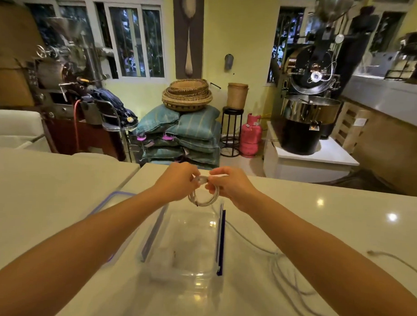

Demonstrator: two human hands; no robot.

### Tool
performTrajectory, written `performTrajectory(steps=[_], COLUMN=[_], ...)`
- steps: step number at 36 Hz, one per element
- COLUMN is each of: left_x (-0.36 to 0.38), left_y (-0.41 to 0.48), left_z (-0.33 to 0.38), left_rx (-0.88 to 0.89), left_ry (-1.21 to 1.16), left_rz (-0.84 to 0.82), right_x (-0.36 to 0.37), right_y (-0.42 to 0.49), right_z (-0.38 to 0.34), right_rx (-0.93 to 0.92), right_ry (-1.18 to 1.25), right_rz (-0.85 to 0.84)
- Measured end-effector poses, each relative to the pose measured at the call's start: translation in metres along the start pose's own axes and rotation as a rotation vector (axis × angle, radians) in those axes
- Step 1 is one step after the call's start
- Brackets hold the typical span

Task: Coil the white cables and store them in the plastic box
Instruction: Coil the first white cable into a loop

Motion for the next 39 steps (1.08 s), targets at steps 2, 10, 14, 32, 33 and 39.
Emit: performTrajectory(steps=[2, 10, 14, 32, 33, 39], left_x=[0.008, 0.047, 0.058, 0.080, 0.081, 0.086], left_y=[-0.002, 0.000, 0.002, 0.013, 0.013, 0.010], left_z=[-0.014, -0.053, -0.056, -0.048, -0.048, -0.046], left_rx=[-0.048, -0.203, -0.207, -0.173, -0.171, -0.150], left_ry=[0.009, 0.183, 0.300, 0.468, 0.473, 0.538], left_rz=[-0.042, -0.205, -0.268, -0.278, -0.276, -0.286], right_x=[0.013, 0.049, 0.062, 0.068, 0.068, 0.066], right_y=[0.005, 0.025, 0.032, 0.050, 0.050, 0.049], right_z=[0.010, 0.042, 0.052, 0.070, 0.069, 0.065], right_rx=[0.038, 0.013, -0.052, -0.041, -0.038, -0.035], right_ry=[-0.014, -0.557, -0.967, -1.084, -1.076, -1.040], right_rz=[-0.019, -0.084, -0.181, -0.115, -0.115, -0.106])
Point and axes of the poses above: each hand's wrist, its own y-axis towards the middle knuckle, its own x-axis out of the palm, z = x × y, the point moved 4 cm from there along y, towards the middle knuckle, and after that the axes turned 2 degrees about -x, right-handed, at the moved point
